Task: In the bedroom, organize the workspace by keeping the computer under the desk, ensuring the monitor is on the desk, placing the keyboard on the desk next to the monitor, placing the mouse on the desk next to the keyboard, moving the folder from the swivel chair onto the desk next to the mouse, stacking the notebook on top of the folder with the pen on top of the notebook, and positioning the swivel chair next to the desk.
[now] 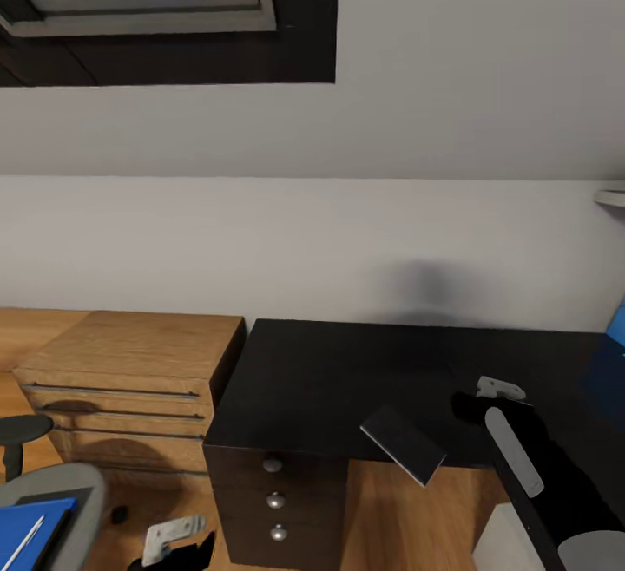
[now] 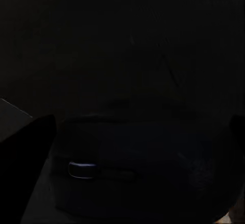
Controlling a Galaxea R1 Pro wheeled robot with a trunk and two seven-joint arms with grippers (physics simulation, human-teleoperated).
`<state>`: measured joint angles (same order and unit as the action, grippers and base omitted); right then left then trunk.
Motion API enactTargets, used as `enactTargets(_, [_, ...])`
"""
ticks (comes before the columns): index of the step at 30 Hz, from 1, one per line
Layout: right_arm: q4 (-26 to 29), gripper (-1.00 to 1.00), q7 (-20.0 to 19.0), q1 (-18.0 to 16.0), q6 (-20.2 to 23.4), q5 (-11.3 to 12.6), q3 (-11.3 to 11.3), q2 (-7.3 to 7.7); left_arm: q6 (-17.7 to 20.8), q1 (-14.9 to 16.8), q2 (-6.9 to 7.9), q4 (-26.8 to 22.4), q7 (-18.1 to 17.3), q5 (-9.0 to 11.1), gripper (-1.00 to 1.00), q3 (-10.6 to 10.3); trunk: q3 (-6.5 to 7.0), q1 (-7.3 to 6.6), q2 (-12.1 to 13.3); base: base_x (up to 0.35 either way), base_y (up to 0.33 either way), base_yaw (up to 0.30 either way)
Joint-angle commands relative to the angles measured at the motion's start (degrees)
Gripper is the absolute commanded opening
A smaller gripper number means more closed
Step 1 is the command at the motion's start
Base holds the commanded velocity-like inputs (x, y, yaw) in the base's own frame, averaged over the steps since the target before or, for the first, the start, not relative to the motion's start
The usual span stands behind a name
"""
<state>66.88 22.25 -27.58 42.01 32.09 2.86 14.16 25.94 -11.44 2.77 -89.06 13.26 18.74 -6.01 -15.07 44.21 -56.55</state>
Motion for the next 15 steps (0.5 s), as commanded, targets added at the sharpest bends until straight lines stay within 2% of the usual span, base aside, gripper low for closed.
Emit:
enactTargets(1, [0.1, -1.0, 0.6, -0.1, 3.8, 0.6, 0.2, 2.53, -8.5, -2.1, 0.75, 6.3, 0.5, -0.2, 1.0, -0.1, -0.04, 0.01, 0.0, 0.0, 0.0, -0.287])
enactTargets(2, [0.0, -1.0, 0.6, -0.1, 4.6, 0.7, 0.2, 4.02, -10.8, -2.4, 0.87, 8.4, 0.5, -0.3, 1.0, -0.2, -0.01, 0.01, 0.0, 0.0, 0.0, -0.287])
enactTargets(5, [-0.1, -1.0, 0.6, -0.2, 6.0, 0.7, 0.2, 5.03, -11.9, -2.6, 0.97, 9.9, 0.6, -0.3, 1.0, -0.2, 0.06, 0.01, 0.0, 0.0, -0.011, -0.288])
enactTargets(11, [-1.6, -1.0, 0.5, -0.3, 9.0, 0.5, 0.2, 5.61, -12.4, -2.6, 0.84, 11.4, 0.6, -0.4, 1.0, -0.2, 0.1, 0.01, 0.0, -0.011, -0.229, -0.292])
enactTargets(15, [-2.6, -1.0, 0.4, -0.3, 9.8, 0.4, 0.5, 6.16, -12.5, -2.6, 0.84, 11.6, 0.6, -0.3, 1.0, -0.2, 0.1, 0.01, 0.0, -0.21, -0.145, -0.293])
